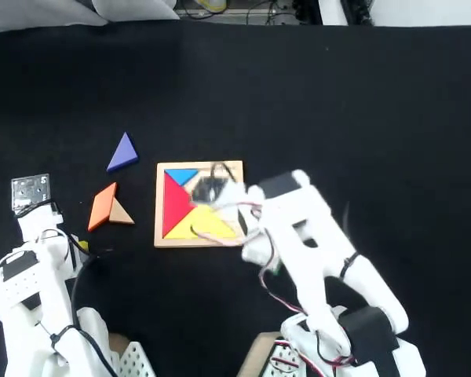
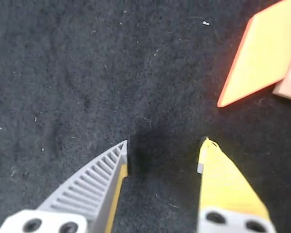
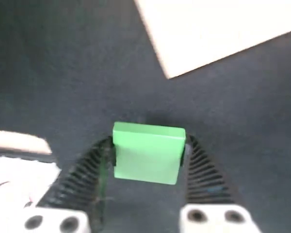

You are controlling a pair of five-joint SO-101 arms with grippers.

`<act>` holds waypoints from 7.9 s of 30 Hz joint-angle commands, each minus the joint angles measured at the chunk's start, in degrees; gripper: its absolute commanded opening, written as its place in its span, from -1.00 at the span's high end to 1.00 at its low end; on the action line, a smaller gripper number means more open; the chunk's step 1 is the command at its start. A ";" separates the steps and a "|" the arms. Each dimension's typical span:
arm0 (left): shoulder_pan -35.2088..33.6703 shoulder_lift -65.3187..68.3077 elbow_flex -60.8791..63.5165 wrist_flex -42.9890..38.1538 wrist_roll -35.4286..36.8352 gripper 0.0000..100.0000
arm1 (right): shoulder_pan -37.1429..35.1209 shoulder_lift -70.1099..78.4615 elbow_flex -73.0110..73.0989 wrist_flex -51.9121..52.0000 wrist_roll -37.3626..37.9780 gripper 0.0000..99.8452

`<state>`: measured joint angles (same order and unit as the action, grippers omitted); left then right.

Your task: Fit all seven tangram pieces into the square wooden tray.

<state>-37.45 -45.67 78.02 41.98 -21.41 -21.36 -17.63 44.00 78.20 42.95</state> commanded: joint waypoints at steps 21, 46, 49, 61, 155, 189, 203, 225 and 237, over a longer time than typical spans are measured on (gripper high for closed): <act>-0.92 -1.14 0.57 -0.97 0.09 0.52 | -9.93 51.82 -73.45 5.45 -18.46 0.80; -1.01 -1.14 0.66 -1.05 0.09 0.52 | -10.81 72.92 -101.85 21.98 -22.95 0.79; -1.01 -1.14 0.66 -1.05 0.09 0.52 | -10.73 72.92 -101.67 22.15 -23.03 0.79; -1.01 -1.14 0.75 -1.05 0.09 0.52 | -12.04 72.48 -98.51 22.33 -25.32 0.48; 29.67 53.10 -83.56 33.58 -5.45 0.37 | 16.79 3.56 1.10 -37.27 -39.56 0.98; 26.86 124.13 -169.98 56.70 -5.19 0.39 | 16.88 3.56 4.53 -45.54 -39.38 0.98; 28.70 125.10 -170.15 58.81 4.48 0.54 | 16.79 3.56 4.62 -45.54 -39.38 0.98; 25.89 124.92 -170.07 59.08 2.46 0.40 | 16.79 3.56 4.62 -45.27 -39.38 0.98; 26.15 122.99 -164.70 59.08 -1.05 0.43 | 16.79 3.56 4.62 -45.27 -39.38 0.98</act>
<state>-11.34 79.08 -87.69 100.26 -20.88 -5.45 -11.21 48.66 33.63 3.91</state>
